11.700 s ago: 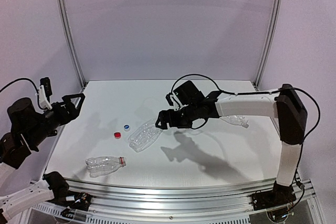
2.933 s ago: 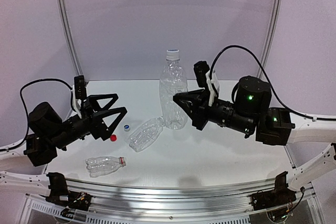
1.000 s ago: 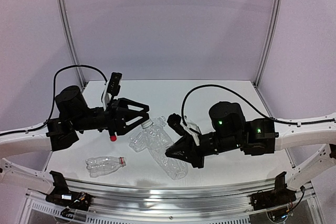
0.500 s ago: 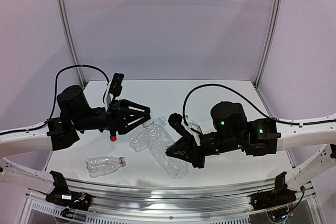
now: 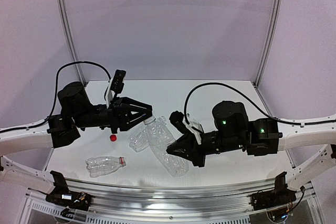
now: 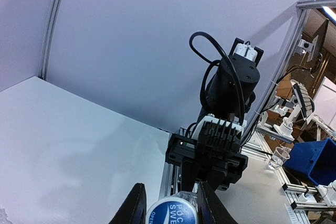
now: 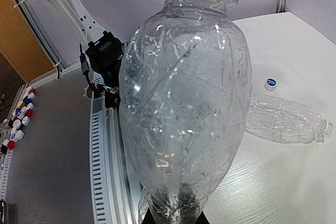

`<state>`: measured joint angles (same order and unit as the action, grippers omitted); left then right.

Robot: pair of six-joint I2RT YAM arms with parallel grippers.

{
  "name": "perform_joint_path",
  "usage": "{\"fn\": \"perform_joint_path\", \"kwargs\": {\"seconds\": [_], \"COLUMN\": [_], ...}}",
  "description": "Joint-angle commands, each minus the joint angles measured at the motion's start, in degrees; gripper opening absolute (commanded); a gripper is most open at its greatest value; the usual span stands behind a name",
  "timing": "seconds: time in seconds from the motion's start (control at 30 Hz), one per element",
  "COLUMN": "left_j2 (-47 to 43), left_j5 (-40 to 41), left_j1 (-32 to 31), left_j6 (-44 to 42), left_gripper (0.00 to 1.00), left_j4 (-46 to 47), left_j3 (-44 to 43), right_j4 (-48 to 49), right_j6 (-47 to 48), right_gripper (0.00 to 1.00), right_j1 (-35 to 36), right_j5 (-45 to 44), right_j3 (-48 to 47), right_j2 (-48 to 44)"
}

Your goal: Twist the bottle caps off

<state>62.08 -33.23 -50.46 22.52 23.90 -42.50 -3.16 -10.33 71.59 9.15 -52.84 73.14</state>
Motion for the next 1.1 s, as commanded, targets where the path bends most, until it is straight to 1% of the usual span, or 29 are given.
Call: {"fn": "perform_joint_path", "kwargs": {"seconds": [0.0,0.07,0.37,0.47,0.53,0.6,0.7,0.8,0.87,0.9,0.97,1.0,1.07], "left_j2": [1.1,1.3,1.1,0.9,0.8,0.8,0.8,1.1,1.3,1.6,2.5,3.6,5.4], "left_j5": [-1.9,-2.3,-2.1,-1.7,-1.5,-1.3,0.5,5.9,14.0,18.7,29.1,33.1,38.4], "left_j1": [-1.0,-1.1,-1.3,-1.3,-1.3,-1.3,-1.3,-1.8,-3.1,-4.3,-6.3,-7.2,-8.4], "left_j6": [0.0,0.0,-0.1,-0.1,0.0,0.2,1.2,3.3,5.4,6.5,8.8,10.1,11.8], "left_gripper": [0.3,0.35,0.38,0.29,0.16,0.09,0.07,0.06,0.08,0.11,0.14,0.14,0.13], "left_j4": [-1.6,-1.6,-1.7,-1.6,-1.6,-1.6,-2.1,-4.3,-6.1,-6.5,-7.7,-8.9,-11.2], "left_j3": [-1.5,-1.7,-1.7,-1.5,-1.5,-1.5,-1.6,-2.3,-2.3,-2.2,-2.4,-2.9,-4.1], "right_j4": [1.0,0.9,0.8,0.7,0.7,0.7,0.2,-1.8,-3.7,-4.9,-8.0,-9.5,-12.6], "right_j6": [0.2,0.2,0.2,0.2,0.1,0.1,0.1,-0.5,-1.8,-2.4,-3.4,-3.8,-4.3], "right_gripper": [0.0,0.0,0.0,0.0,0.0,0.0,0.0,0.0,0.0,0.0,0.0,0.0,0.0], "right_j1": [0.6,0.6,0.6,0.6,0.6,0.6,0.6,0.6,0.6,0.6,0.9,1.3,2.6], "right_j5": [-1.9,-2.1,-2.6,-2.6,-2.7,-2.8,-4.2,-9.5,-16.7,-19.4,-24.7,-27.5,-32.9], "right_j3": [0.1,0.1,0.1,-0.1,-0.1,0.0,-0.3,-1.4,-2.9,-4.0,-6.6,-8.1,-11.1], "right_j2": [-1.2,-1.2,-1.0,-0.9,-0.9,-0.9,-0.6,0.9,2.9,4.3,7.4,9.3,12.6]}}
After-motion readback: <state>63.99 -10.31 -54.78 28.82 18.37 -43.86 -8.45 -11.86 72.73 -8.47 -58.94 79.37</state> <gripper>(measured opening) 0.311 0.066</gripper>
